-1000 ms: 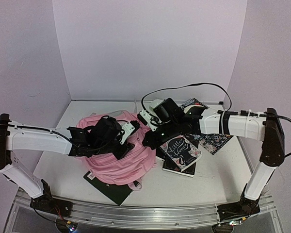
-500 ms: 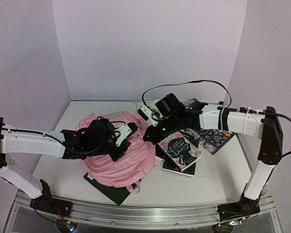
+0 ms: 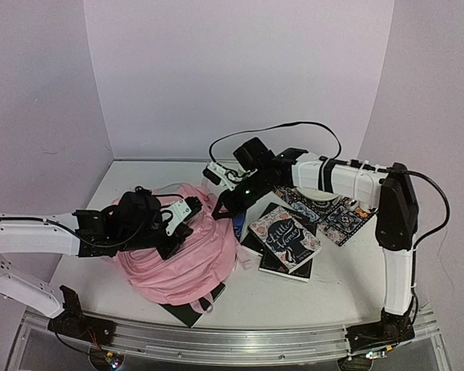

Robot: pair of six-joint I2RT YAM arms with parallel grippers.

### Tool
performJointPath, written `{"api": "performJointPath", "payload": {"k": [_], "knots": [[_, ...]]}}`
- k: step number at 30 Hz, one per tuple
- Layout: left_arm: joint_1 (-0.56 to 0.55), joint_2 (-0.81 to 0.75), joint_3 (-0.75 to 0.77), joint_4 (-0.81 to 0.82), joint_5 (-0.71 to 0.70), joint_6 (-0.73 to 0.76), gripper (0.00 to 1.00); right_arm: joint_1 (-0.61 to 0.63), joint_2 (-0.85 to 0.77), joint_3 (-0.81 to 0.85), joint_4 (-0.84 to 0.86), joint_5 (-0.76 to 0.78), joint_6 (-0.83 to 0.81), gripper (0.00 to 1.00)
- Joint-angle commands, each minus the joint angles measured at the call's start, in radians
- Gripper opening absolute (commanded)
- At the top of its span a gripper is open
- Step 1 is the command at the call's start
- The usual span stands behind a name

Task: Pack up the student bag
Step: Zip the upper front pocket of the student bag, then grab the largest pocket of the student bag.

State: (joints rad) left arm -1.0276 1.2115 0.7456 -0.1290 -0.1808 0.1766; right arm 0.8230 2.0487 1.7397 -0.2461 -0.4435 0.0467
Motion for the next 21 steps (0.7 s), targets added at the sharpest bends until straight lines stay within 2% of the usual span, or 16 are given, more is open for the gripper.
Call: {"api": "performJointPath", "payload": {"k": [1,5,8,11,15,17,21], "knots": [[-0.042,-0.081,0.015,0.060,0.007,-0.020,0.00,-0.084,-0.006,0.018,0.029,0.143,0.007,0.09],[-0.040,-0.101,0.017,0.052,-0.037,-0.025,0.00,-0.093,-0.081,-0.066,0.036,0.184,-0.008,0.29],[-0.036,-0.136,0.025,0.037,-0.004,-0.008,0.00,-0.115,-0.135,-0.148,0.051,0.199,-0.016,0.38],[-0.025,-0.149,0.043,-0.011,0.012,0.021,0.00,-0.135,-0.175,-0.240,0.096,0.197,-0.036,0.42],[-0.013,-0.134,0.086,-0.090,0.081,0.052,0.00,-0.140,-0.199,-0.349,0.185,0.105,-0.166,0.48],[-0.012,-0.121,0.105,-0.128,0.109,0.069,0.00,-0.140,-0.196,-0.373,0.215,0.025,-0.241,0.54],[-0.011,-0.100,0.144,-0.180,0.146,0.077,0.00,-0.139,-0.167,-0.387,0.237,-0.051,-0.366,0.58]]}}
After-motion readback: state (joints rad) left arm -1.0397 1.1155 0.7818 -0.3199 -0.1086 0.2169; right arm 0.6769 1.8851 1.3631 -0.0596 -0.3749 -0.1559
